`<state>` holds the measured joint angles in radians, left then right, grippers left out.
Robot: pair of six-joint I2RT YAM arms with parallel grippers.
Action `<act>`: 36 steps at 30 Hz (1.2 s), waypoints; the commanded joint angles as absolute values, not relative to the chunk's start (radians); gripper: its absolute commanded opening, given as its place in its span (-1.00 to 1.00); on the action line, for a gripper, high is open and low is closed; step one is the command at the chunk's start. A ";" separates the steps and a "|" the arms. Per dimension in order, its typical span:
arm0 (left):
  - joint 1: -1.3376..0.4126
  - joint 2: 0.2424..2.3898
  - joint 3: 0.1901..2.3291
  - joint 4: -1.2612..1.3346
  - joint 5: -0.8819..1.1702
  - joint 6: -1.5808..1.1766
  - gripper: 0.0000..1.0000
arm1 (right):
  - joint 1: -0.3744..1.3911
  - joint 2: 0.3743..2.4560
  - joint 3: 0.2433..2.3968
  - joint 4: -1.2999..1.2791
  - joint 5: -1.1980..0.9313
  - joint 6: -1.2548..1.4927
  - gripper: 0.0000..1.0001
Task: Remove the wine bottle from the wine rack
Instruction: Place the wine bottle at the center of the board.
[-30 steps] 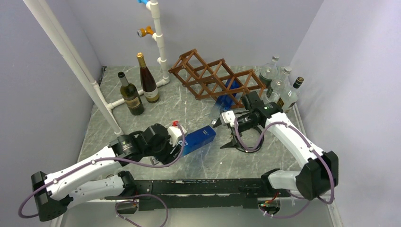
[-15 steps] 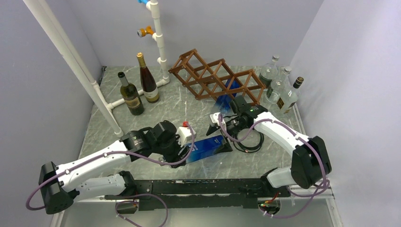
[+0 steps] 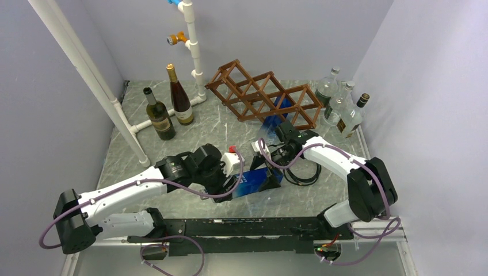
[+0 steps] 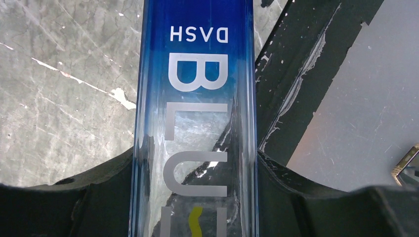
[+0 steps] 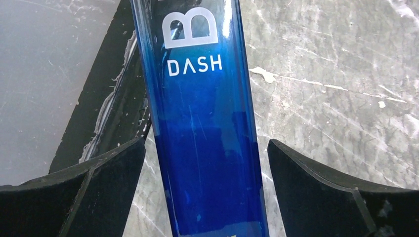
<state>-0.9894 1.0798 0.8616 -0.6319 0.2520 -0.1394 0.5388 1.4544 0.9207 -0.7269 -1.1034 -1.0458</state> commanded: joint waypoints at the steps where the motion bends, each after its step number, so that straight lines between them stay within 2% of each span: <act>1: -0.992 1.071 0.970 -0.407 0.312 -0.118 -1.00 | 0.554 1.471 0.916 -0.704 -1.135 -1.041 0.92; 8: -0.992 1.085 0.979 -0.383 0.319 -0.117 -1.00 | 0.570 1.500 0.918 -0.719 -1.127 -1.058 0.81; 20: -0.993 1.092 0.980 -0.346 0.331 -0.102 -1.00 | 0.581 1.524 0.952 -0.864 -1.165 -1.241 0.45; 21: -0.993 1.094 0.980 -0.344 0.331 -0.100 -1.00 | 0.582 1.525 0.956 -0.878 -1.167 -1.258 0.36; 22: -0.992 1.095 0.980 -0.342 0.331 -0.098 -1.00 | 0.582 1.526 0.960 -0.888 -1.166 -1.269 0.14; 24: -0.991 1.098 0.977 -0.338 0.333 -0.094 -1.00 | 0.583 1.529 0.967 -0.892 -1.159 -1.270 -0.42; 28: -0.991 1.104 0.972 -0.329 0.332 -0.086 -1.00 | 0.582 1.527 0.976 -0.904 -1.154 -1.280 -1.00; 31: -0.990 1.106 0.967 -0.319 0.317 -0.087 -1.00 | 0.582 1.526 0.987 -0.922 -1.153 -1.287 -1.00; 36: -0.984 1.088 0.938 -0.268 0.295 -0.117 -0.24 | 0.581 1.527 1.000 -0.936 -1.164 -1.282 -1.00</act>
